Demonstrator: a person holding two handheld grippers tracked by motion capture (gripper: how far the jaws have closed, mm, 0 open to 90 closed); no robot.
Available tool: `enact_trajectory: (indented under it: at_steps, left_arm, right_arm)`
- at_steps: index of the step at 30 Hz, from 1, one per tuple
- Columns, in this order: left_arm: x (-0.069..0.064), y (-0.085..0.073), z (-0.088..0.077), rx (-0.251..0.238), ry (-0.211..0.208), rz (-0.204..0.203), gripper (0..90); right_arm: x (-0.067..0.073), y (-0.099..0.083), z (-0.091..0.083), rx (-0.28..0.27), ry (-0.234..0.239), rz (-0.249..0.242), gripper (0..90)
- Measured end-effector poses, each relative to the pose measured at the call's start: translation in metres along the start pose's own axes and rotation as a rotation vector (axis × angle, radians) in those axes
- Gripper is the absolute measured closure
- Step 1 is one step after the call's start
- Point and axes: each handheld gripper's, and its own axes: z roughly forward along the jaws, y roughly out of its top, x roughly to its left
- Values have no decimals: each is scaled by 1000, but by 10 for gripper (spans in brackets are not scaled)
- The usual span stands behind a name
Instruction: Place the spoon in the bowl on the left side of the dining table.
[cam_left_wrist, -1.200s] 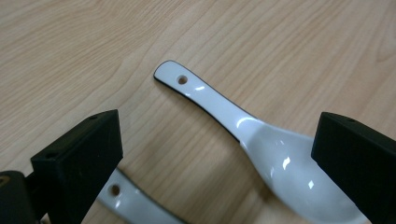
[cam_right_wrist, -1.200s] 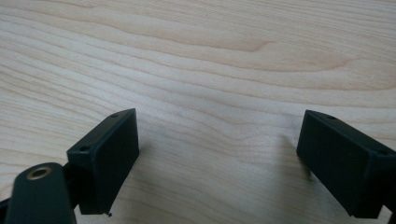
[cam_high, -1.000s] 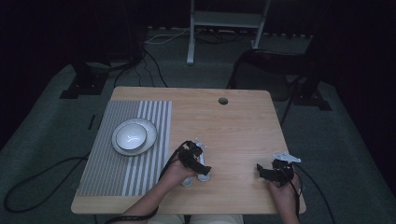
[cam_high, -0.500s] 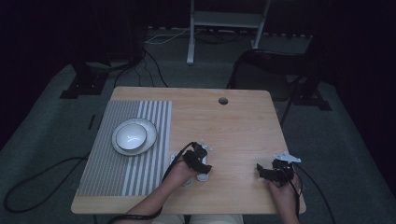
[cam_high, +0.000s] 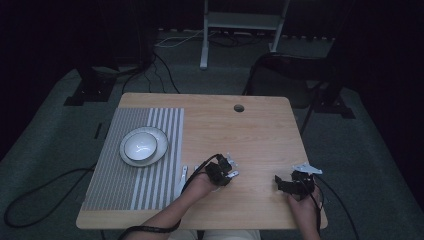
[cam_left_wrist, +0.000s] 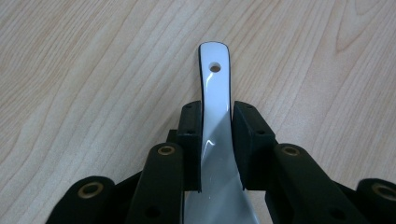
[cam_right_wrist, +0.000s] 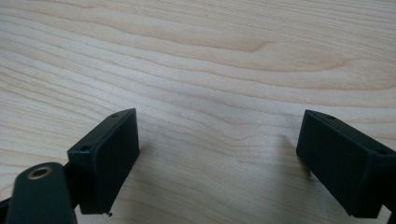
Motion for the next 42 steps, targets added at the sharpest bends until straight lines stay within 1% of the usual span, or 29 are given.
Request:
enact_trajectory:
  at_steps: [3,5,6,11,13,17,18,19,20,22,25,26,28,31,33,34,35,36,38,39,40,41,42]
  left_arm:
    - [0,-1,-2,-14,-1,-6,741]
    - [1,-1,-9,-39,-3,-18,742]
    - [2,-1,-11,-45,-2,-15,741]
    - [2,-1,-17,-56,4,-12,743]
    - [3,-2,-21,-63,-7,-17,743]
    - [3,-2,-25,-75,-11,-19,743]
    - [3,-1,-28,-88,-3,-22,744]
    - [3,-1,-29,-88,-5,-17,744]
    - [3,-1,-31,-99,2,-23,744]
    - [3,1,-34,-103,-1,-18,744]
    - [3,1,-37,-113,4,-20,745]
    - [4,2,-40,-129,3,-29,745]
    - [4,2,-43,-133,10,-26,746]
    - [6,1,-48,-149,11,-37,747]
    - [6,1,-50,-149,10,-33,747]
    - [7,1,-54,-159,19,-37,747]
    - [7,1,-54,-159,19,-37,747]
    - [8,1,-58,-168,19,-39,747]
    - [8,1,-61,-167,28,-32,748]
    - [8,1,-61,-167,28,-32,748]
    - [9,1,-63,-172,19,-35,748]
    - [9,1,-63,-172,19,-35,748]
    - [10,0,-66,-176,26,-34,748]
  right_arm:
    - [0,0,0,0,0,0,125]
    - [0,0,0,0,0,0,125]
    - [0,0,0,0,0,0,125]
    - [0,0,0,0,0,0,125]
    - [0,0,0,0,0,0,125]
    - [0,0,0,0,-1,0,125]
    - [0,0,0,0,-1,1,125]
    - [0,0,0,0,-1,1,125]
    - [0,0,0,0,-1,1,125]
    - [0,0,0,0,-1,1,125]
    - [0,0,0,0,-1,1,125]
    - [0,0,0,0,-1,1,125]
    - [0,0,0,0,-1,1,125]
    - [0,0,0,0,-1,2,125]
    - [0,0,0,0,-1,2,125]
    - [0,0,0,-1,-1,3,125]
    - [0,0,0,-1,-1,3,125]
    - [0,0,0,0,-1,3,125]
    - [0,0,0,0,-1,2,125]
    - [0,0,0,0,-1,2,125]
    - [0,0,0,0,-1,3,125]
    - [0,0,0,0,-1,2,125]
    - [0,0,0,0,-1,2,125]
